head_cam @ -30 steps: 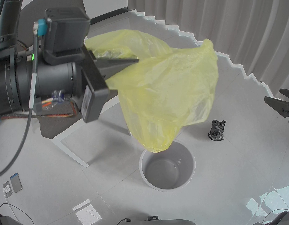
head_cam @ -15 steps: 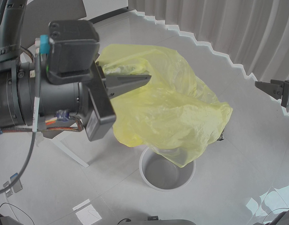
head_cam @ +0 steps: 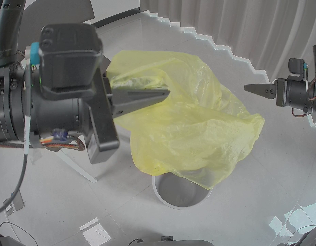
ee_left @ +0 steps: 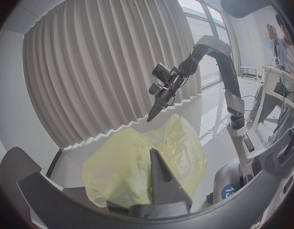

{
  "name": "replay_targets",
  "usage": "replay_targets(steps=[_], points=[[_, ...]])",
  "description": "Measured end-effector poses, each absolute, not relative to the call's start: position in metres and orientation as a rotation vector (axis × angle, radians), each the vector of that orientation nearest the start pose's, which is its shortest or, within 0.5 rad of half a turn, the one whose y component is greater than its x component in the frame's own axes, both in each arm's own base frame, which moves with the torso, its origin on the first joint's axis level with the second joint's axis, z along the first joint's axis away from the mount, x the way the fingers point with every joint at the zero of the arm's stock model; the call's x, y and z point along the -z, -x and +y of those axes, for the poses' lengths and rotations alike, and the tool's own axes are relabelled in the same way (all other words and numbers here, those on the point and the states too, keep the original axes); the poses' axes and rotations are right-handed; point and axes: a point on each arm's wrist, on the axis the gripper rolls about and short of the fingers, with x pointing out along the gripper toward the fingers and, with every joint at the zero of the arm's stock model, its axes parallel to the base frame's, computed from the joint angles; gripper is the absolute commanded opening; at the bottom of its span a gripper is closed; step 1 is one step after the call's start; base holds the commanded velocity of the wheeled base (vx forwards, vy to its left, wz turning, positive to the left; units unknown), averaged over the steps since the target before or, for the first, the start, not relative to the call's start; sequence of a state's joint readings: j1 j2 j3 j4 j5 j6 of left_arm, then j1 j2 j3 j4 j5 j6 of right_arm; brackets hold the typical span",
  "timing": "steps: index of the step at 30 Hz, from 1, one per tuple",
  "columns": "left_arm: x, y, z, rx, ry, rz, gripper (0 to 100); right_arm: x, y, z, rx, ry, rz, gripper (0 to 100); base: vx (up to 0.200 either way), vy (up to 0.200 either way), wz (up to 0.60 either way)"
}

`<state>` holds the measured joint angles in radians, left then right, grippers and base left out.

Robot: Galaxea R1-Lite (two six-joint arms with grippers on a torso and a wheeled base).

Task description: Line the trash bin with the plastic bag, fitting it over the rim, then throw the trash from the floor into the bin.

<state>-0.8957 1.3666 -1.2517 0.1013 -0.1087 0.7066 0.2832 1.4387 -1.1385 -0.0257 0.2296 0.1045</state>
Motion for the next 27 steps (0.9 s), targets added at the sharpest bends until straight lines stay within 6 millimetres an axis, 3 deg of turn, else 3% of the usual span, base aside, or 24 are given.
replay_targets(steps=[6,10,20,27], points=[[-0.328,-0.136,-0.175,1.043,-0.73,-0.163,0,-0.272,-0.259,0.082,-0.504,-0.094,0.377,100,0.0,0.0,0.0],[-0.33,-0.135,-0.176,1.042,-0.728,-0.172,0,-0.263,-0.264,0.088,-0.544,-0.097,0.413,100,0.0,0.0,0.0],[-0.334,-0.137,-0.175,1.021,-0.712,-0.2,0,-0.246,-0.253,0.096,-0.594,-0.081,0.478,100,0.0,0.0,0.0],[-0.335,-0.146,-0.168,0.984,-0.7,-0.207,0,-0.239,-0.233,0.095,-0.612,-0.067,0.502,100,0.0,0.0,0.0]])
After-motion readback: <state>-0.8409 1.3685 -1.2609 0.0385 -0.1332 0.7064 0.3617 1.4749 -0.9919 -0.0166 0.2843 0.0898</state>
